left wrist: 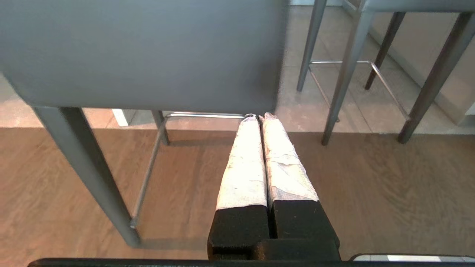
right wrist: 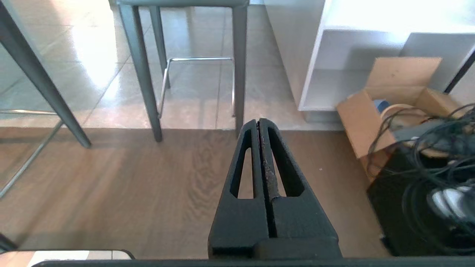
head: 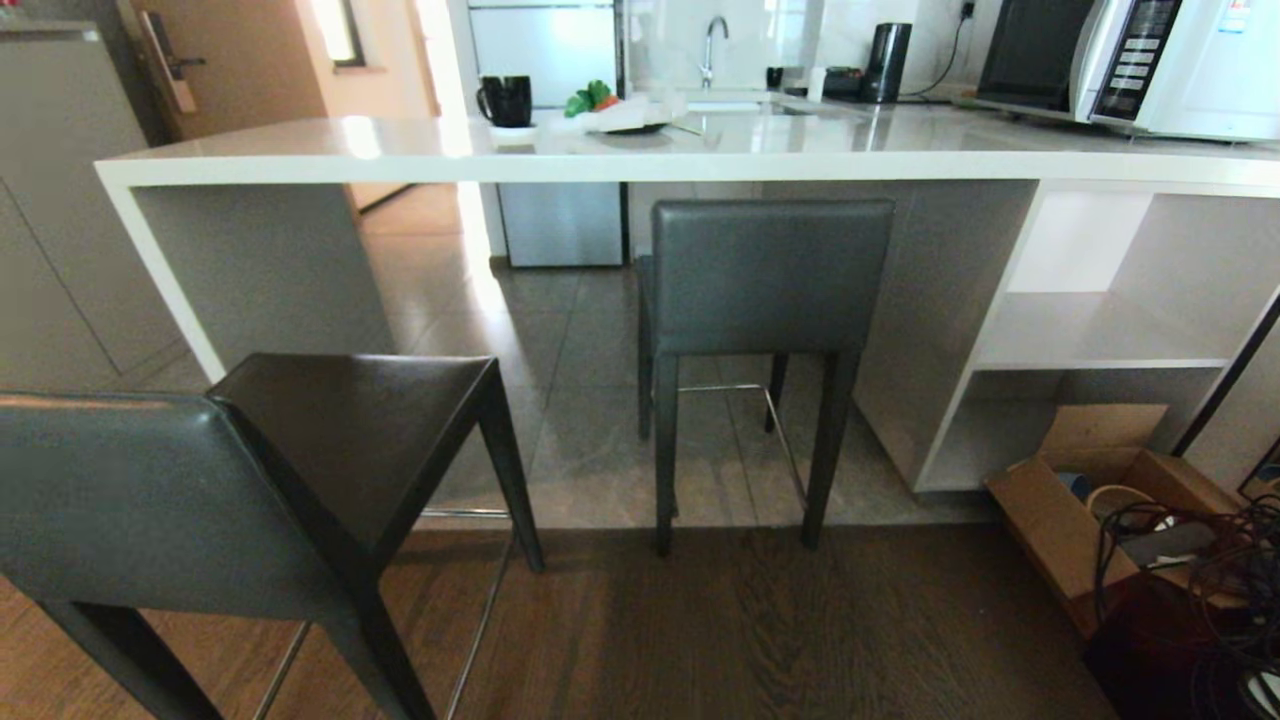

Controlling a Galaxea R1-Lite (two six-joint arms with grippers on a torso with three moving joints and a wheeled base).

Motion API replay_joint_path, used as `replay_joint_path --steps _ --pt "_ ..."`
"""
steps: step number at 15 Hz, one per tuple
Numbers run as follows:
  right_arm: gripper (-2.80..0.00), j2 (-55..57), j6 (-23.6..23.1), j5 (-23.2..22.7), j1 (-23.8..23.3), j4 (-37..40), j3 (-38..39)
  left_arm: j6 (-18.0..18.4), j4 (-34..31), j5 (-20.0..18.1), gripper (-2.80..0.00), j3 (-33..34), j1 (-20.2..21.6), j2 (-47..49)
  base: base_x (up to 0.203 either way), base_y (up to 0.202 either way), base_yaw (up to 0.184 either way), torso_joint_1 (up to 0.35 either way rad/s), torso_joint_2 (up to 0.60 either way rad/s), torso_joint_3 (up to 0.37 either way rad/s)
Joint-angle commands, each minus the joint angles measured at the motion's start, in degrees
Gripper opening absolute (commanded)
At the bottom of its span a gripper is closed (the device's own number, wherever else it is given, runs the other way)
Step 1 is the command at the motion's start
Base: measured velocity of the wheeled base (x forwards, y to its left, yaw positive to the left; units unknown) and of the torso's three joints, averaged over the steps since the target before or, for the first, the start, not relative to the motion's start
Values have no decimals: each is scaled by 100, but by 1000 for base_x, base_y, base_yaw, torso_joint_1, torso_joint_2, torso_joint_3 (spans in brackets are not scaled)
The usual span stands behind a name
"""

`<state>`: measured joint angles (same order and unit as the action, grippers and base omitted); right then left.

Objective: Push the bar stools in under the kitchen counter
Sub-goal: Push the gray chair back under the dining table

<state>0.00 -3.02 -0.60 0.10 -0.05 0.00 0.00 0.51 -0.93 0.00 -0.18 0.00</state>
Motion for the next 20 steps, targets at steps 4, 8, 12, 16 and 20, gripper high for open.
replay_joint_path --steps 4,8,12,16,20 --pt "-280 9 -14 -2 -1 -4 0 0 2 4 -280 9 1 9 1 183 -1 4 5 7" --pt "-280 9 -5 -2 -1 -4 0 0 2 -4 -280 9 1 9 0 198 -1 3 2 4" --pt "-280 9 -23 -2 -1 -4 0 0 2 -4 -280 9 1 9 0 197 -1 4 4 1" --pt "-280 9 -14 -2 -1 -4 0 0 -7 -4 -280 9 1 9 0 195 -2 3 2 3" --pt "-280 9 -14 -2 -1 -4 0 0 0 -4 -280 9 1 9 0 197 -3 3 3 2"
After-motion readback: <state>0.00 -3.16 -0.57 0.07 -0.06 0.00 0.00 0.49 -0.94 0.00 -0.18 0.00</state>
